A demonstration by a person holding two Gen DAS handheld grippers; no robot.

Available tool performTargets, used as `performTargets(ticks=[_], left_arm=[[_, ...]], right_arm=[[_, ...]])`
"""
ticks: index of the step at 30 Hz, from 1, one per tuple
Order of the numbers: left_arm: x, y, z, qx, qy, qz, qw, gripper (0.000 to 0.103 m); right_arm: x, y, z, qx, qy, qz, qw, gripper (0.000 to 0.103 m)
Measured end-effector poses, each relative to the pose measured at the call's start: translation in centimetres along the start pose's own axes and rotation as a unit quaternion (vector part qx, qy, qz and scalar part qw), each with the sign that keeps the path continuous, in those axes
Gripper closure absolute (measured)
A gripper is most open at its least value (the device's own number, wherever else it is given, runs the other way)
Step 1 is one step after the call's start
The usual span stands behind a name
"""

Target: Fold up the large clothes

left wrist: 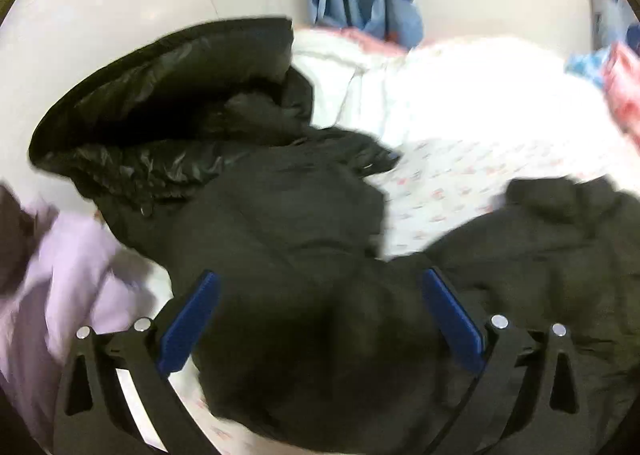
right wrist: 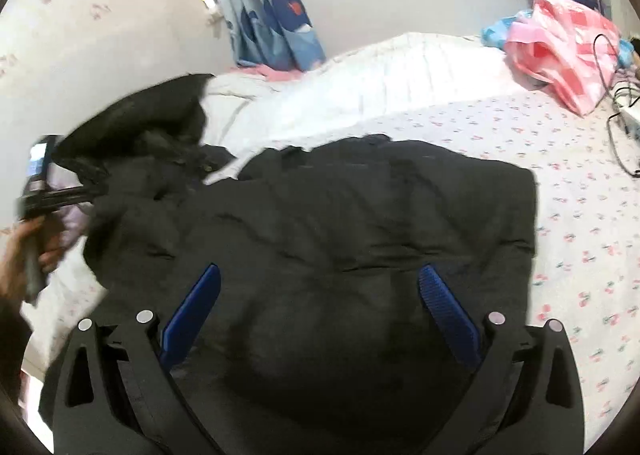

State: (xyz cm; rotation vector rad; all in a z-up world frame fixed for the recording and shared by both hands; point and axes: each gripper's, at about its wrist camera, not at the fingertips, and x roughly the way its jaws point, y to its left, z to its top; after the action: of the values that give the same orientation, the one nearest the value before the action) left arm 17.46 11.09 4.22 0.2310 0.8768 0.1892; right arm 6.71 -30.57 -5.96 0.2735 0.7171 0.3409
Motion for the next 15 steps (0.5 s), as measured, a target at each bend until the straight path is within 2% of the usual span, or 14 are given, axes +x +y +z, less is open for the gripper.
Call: performTargets(ticks=[2, 5, 7, 8, 9, 10, 11, 13, 15], left_arm=[[1.8, -0.6, 1.0, 0.023, 0.02, 0.009, 0.9995, 0.007], [5.4, -3.3, 2.2, 0.066, 0.022, 0.127, 0.9894, 0.007], [9.2, -4.8, 2.7, 0.063, 0.059, 0.158, 0.9836, 0.007], [10.5, -5.2, 2.5, 0.07, 0.067, 0.195, 0.9759, 0.016], [11.4, -5.4, 2.4, 0.074, 0.073, 0.216, 0.9709, 0.028], [12.7, -4.8, 2.3, 0.062, 0.089, 0.229, 0.9672, 0.059], [13.3, -3.8, 2.2, 0.041, 0.095, 0.233, 0.9669, 0.082], [12.5, -1.1, 1.8, -0.014, 0.084, 0.19, 0.9782, 0.093], [10.6, 1.0, 1.6, -0.058, 0.073, 0.136, 0.9864, 0.096]], right_arm=[[0.9, 0.8, -0.5, 0.006, 0.009, 0.012, 1.0, 0.007], [1.8, 1.1, -1.9, 0.006, 0.032, 0.022, 0.999, 0.007], [2.1, 1.2, -2.8, 0.0, 0.037, 0.023, 0.999, 0.007], [2.4, 1.7, -3.1, -0.002, 0.038, 0.024, 0.999, 0.007], [2.2, 1.8, -3.2, -0.002, 0.04, 0.025, 0.999, 0.007], [2.6, 1.8, -3.2, -0.002, 0.041, 0.028, 0.999, 0.007], [2.6, 1.8, -3.5, 0.0, 0.039, 0.032, 0.999, 0.007], [2.8, 1.5, -3.7, 0.004, 0.038, 0.04, 0.998, 0.007], [2.7, 1.3, -3.7, 0.008, 0.034, 0.048, 0.998, 0.007]])
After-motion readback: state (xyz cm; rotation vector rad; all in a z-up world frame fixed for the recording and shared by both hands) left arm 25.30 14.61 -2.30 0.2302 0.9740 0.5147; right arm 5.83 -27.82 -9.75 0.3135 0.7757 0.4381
